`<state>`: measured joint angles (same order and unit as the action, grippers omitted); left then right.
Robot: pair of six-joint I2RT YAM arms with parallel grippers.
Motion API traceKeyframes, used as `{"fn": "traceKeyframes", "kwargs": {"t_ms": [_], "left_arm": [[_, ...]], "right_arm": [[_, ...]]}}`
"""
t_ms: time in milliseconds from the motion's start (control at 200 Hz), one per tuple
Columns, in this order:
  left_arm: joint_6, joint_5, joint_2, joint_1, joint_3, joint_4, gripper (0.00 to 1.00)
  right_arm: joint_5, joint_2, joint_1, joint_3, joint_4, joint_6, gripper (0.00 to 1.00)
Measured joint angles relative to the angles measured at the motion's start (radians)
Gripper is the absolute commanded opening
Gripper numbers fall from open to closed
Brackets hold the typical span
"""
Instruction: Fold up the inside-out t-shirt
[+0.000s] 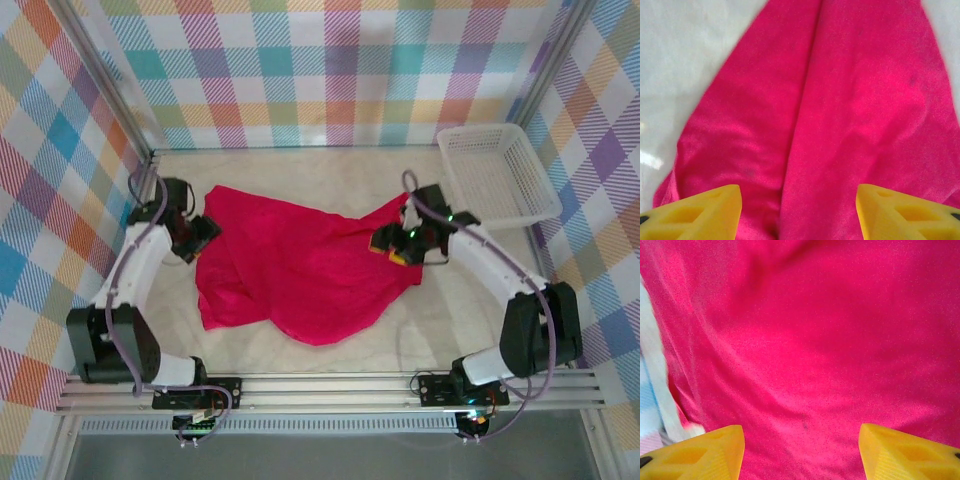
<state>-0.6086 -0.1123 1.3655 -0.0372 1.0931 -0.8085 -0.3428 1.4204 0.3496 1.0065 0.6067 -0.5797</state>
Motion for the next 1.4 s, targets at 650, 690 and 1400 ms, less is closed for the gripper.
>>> {"fn": "traceKeyframes", "kwargs": {"t_ms": [650,690,1400], "left_arm": [[-0.061,-0.047,0.032,0.03,-0.312,0.182,0.56],[-0.061,-0.043,0.011,0.038,-0.311,0.181,0.54],[-0.006,0.016,0.001,0.424,-0.101,0.167,0.66]], "right_arm": [[0.23,-0.049,0.36,-0.337,-0.118,-0.255,0.14],[0.243,-0.043,0.36,-0.325,-0.115,-0.256,0.02],[0.261,0.507,0.14,0.47,0.012,-0.003,0.31]]}}
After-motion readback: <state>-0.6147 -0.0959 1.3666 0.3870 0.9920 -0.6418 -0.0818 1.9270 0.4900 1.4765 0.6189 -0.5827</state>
